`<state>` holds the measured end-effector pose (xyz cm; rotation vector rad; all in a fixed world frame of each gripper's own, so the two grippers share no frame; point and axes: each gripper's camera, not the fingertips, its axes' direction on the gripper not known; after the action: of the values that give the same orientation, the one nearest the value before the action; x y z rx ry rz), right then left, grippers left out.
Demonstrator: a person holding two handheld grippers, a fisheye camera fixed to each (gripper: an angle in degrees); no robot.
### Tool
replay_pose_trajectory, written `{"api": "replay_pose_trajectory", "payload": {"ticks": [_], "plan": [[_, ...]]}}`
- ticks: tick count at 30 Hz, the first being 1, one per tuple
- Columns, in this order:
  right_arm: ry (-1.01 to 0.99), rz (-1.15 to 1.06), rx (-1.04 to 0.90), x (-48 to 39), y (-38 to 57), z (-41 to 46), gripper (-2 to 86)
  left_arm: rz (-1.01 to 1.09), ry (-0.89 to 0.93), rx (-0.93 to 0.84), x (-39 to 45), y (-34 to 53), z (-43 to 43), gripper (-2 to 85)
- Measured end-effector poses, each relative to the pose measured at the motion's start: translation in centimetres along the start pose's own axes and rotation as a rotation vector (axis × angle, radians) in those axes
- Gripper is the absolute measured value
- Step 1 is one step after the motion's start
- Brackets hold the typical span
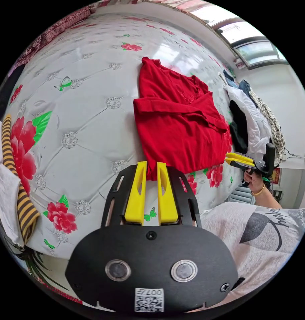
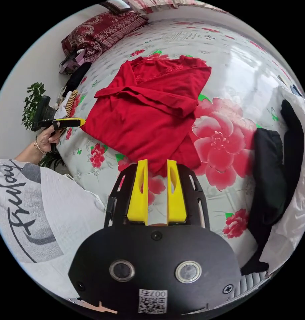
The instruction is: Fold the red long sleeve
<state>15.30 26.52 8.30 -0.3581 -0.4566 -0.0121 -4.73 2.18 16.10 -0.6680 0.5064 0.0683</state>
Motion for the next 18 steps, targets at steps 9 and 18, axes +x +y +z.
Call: {"api": "replay_pose_trajectory", "payload": {"ticks": [9,18], "plan": [[0.013,-0.173,0.086,-2.6,5.3,-4.5,0.3,0.012,0.098,0.023,-1.7,3.6,-2.2,-0.7],[0.051,-0.088,0.020,-3.1,10.0,-2.7,3.0,-0.066,0.134,-0.008,-1.7,9.1,-0.2,5.0]]}}
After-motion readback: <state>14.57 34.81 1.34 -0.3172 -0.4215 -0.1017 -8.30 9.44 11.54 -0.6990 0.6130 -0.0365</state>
